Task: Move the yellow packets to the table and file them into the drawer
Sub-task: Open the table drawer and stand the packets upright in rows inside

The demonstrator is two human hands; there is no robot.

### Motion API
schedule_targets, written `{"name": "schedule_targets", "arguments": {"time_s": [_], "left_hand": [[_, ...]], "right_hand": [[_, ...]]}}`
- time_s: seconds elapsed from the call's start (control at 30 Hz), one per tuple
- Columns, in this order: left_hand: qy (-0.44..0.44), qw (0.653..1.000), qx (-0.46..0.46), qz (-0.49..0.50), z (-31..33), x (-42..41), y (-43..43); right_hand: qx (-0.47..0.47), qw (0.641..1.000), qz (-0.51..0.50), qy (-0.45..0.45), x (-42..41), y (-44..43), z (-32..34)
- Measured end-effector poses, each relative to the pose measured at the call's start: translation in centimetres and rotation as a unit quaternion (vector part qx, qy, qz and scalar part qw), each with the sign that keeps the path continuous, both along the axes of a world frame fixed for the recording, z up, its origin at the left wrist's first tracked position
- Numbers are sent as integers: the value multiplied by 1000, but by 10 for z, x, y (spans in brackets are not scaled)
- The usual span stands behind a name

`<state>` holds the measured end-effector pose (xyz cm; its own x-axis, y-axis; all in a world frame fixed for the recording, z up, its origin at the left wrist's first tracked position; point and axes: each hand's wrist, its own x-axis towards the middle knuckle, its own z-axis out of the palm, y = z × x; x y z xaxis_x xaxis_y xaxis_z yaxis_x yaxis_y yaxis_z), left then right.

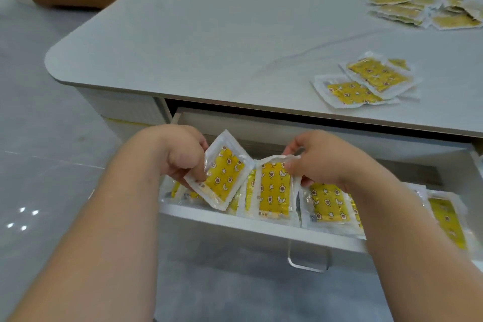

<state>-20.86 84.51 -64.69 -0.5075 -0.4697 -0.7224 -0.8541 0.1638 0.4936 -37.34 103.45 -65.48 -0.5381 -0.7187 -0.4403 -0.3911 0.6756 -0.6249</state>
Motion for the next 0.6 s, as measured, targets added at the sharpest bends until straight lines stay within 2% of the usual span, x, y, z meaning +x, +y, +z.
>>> {"name": "schedule_targets", "arguments": {"time_s": [0.17, 0.47, 0.6], "left_hand": [[-127, 987, -64, -77, -10, -7, 4], [-233, 951, -123, -160, 3, -26, 29], [-277, 930, -150, -191, 23, -34, 44]], "right_hand": [[64, 993, 26, 92, -3, -5, -14], [150, 973, 39, 169, -8, -8, -36], [133, 974, 31, 179, -11, -5, -32]]}}
